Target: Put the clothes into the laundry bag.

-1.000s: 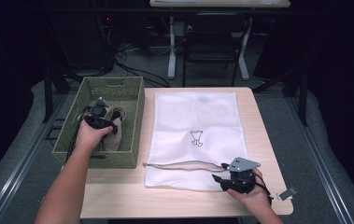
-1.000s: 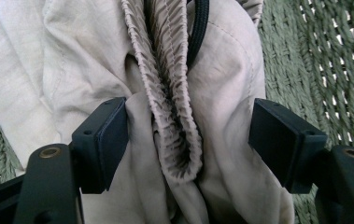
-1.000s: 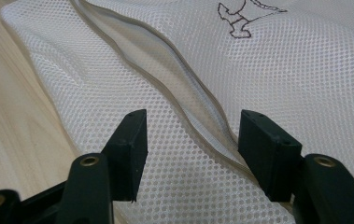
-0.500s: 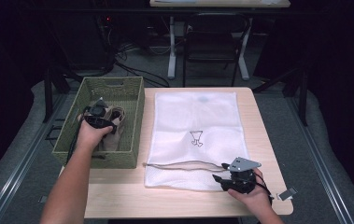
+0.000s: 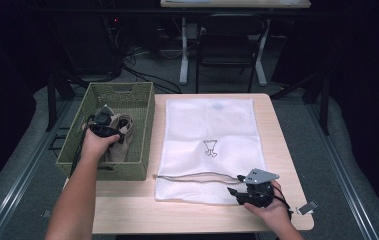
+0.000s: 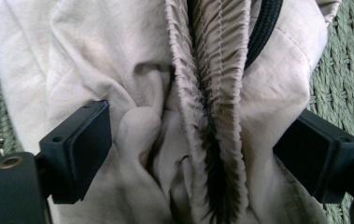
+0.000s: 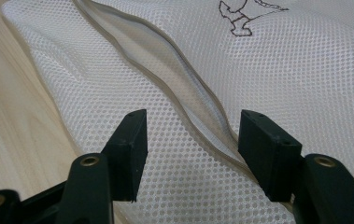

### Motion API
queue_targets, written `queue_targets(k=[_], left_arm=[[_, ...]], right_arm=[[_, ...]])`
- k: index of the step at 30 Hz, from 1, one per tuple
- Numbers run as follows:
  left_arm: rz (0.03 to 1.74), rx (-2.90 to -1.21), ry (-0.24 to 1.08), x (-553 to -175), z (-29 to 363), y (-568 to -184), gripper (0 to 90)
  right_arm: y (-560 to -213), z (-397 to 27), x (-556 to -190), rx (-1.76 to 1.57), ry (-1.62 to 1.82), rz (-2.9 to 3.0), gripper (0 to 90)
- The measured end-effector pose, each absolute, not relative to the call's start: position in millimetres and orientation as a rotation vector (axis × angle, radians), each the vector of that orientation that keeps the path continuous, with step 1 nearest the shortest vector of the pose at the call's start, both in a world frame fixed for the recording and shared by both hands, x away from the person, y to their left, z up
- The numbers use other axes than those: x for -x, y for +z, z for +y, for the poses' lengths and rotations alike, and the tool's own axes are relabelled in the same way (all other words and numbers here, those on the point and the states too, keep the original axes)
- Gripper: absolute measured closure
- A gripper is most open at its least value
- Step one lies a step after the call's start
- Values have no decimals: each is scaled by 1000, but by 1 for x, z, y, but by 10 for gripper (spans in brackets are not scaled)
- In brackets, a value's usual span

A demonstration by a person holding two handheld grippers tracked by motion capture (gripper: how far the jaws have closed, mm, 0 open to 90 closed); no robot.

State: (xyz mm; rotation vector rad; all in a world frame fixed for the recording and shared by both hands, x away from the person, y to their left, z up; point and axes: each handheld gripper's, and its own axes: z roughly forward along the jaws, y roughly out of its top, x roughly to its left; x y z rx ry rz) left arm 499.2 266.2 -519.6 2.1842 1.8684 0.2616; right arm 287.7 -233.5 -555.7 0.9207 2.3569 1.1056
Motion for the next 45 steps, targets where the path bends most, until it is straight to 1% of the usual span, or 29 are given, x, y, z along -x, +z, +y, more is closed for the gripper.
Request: queue_targets(k=[9,18,28,33,37,45], left_arm=[[1870,-2201,273,-503,260,-525,151],[1891,-2202,269,-504,261,-531,104],[1905,-2199,281,-503,261,-534,91],[1904,-2229,288,-504,258,-536,61],[1869,-2278,291,-503,256,-537,32],[1865,-2313,307,-503,254,-540,26]], right_arm=[[-556,-233,-288,-918,1101,2360,427],[-556,-233,-288,-912,1101,2367,427],[-556,-233,-288,-909,1099,2368,427],[-556,-233,-288,-911,1101,2366,427],[-556,-233,-288,-912,1103,2362,427],[-556,-233,-288,-913,1104,2362,427]])
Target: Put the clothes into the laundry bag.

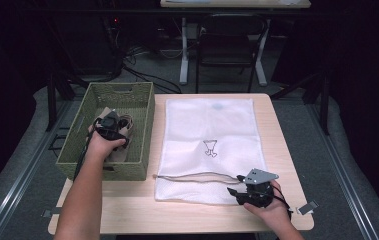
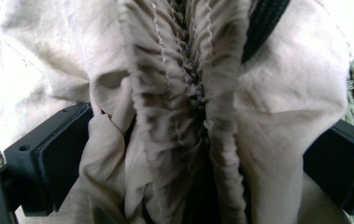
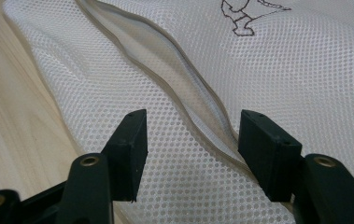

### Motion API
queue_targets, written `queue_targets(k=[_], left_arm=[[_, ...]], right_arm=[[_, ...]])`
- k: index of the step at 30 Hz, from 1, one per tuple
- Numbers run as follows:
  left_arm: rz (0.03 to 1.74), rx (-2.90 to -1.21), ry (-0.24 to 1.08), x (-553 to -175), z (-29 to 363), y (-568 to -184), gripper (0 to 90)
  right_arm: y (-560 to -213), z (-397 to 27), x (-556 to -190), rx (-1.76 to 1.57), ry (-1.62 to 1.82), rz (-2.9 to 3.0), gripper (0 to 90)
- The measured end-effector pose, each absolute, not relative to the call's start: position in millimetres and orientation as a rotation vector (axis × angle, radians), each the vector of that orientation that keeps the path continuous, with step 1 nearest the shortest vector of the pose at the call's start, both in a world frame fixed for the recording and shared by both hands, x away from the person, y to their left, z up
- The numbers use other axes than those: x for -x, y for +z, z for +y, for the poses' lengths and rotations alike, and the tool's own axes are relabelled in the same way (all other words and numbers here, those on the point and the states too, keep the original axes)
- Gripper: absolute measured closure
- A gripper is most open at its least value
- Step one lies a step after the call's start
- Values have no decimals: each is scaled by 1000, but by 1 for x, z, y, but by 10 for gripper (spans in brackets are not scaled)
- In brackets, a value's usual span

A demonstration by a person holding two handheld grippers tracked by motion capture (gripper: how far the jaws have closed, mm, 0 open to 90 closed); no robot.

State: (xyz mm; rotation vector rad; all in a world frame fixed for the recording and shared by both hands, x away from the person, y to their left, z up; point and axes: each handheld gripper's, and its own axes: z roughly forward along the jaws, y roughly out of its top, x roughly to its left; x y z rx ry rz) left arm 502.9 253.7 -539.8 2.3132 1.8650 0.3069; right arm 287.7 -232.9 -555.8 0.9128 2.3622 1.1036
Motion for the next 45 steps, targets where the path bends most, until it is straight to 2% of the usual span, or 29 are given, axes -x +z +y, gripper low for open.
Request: queue_targets(k=[19,37,42,45], left_arm=[[1905,-2281,276,-505,259,-544,30],[1962,-2251,309,-506,256,-544,79],[1950,-2266,310,-506,256,-541,153],[1938,-2271,315,-506,255,-539,232]], right_arm=[[-556,-233,-288,-911,1101,2367,427],[-557,-233,-288,-908,1101,2373,427],[-557,-232,-288,-907,1100,2374,427],[-557,-232,-289,-907,1099,2376,427]])
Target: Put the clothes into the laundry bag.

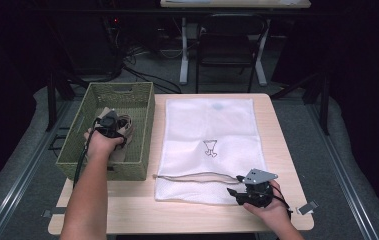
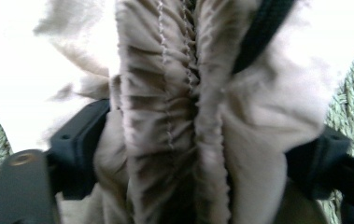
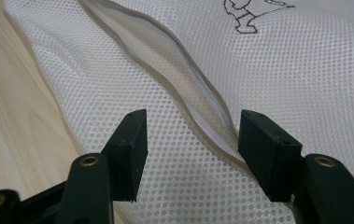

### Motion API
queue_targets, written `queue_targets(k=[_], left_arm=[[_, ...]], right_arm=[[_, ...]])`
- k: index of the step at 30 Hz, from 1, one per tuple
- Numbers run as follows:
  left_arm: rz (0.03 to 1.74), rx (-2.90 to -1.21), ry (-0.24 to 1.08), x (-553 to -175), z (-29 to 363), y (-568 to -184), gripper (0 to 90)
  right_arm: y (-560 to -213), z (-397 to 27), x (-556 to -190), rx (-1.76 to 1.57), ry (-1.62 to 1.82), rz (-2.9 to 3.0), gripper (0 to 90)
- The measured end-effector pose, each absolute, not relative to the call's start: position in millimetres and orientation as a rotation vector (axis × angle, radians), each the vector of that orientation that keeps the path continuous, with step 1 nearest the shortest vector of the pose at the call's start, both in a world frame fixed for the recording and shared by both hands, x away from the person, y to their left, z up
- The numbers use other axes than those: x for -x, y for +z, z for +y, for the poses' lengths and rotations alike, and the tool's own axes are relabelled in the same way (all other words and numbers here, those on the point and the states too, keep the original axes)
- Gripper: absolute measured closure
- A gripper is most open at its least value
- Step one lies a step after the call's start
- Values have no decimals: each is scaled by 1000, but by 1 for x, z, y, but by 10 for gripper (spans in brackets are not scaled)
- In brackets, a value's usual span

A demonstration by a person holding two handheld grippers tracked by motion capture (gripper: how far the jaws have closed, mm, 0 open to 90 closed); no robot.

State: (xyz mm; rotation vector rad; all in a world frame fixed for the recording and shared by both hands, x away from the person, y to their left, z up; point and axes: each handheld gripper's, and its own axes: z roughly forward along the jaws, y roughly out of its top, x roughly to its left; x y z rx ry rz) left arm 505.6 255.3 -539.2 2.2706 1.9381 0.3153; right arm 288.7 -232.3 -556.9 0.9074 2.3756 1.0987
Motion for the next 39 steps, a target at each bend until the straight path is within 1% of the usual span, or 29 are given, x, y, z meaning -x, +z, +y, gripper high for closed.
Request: queue_targets(k=[1,6,9,14,22,39], left_arm=[[1932,-2272,314,-506,255,-538,257],[1903,-2260,296,-504,258,-535,452],[1893,-2251,287,-504,260,-534,516],[1886,-2242,268,-504,261,-532,583],[1879,-2217,246,-503,266,-528,620],[1860,-2209,285,-499,269,-496,630]], right_arm=[[-557,-232,-289,-907,1100,2376,427],[-556,-233,-288,-905,1104,2373,427],[-557,-233,-289,-907,1104,2374,427],[-556,-233,-289,-906,1103,2373,427],[-556,-233,-289,-908,1104,2373,427],[-556,-233,-289,-906,1104,2374,427]])
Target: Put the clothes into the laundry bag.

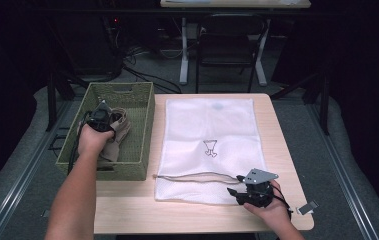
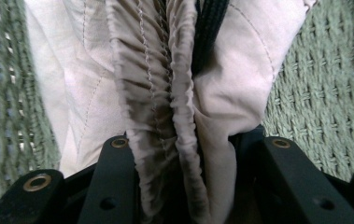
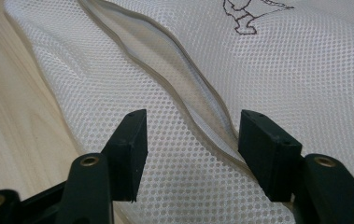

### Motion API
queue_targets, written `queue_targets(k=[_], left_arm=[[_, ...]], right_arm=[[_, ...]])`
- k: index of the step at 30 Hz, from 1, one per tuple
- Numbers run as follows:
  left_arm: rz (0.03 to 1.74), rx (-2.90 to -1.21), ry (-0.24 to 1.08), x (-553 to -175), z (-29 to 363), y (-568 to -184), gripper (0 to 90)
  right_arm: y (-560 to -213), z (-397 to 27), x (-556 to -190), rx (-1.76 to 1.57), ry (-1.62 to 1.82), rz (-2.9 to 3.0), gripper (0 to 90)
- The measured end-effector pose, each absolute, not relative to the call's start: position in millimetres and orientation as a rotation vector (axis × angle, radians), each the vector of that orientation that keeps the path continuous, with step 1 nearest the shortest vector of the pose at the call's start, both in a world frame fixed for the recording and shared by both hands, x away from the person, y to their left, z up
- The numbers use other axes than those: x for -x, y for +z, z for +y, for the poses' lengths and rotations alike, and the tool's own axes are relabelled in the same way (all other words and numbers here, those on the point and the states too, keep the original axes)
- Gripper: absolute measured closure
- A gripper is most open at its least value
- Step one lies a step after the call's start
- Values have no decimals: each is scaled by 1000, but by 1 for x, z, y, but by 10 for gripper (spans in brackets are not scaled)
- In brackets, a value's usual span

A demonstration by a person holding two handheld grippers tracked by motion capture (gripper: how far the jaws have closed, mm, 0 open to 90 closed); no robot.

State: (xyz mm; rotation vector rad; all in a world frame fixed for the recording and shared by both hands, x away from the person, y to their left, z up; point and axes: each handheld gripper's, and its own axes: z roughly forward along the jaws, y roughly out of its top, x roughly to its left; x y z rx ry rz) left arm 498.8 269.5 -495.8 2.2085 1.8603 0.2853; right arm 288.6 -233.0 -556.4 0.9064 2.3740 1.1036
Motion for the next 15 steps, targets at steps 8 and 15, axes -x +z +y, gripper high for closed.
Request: queue_targets(k=[8,15], left_arm=[[1839,-2196,294,-496,270,-480,630],[1831,-2182,294,-495,269,-467,630]], right_arm=[[-556,-233,-288,-904,1103,2373,427],[-556,-233,-288,-898,1105,2372,426]])
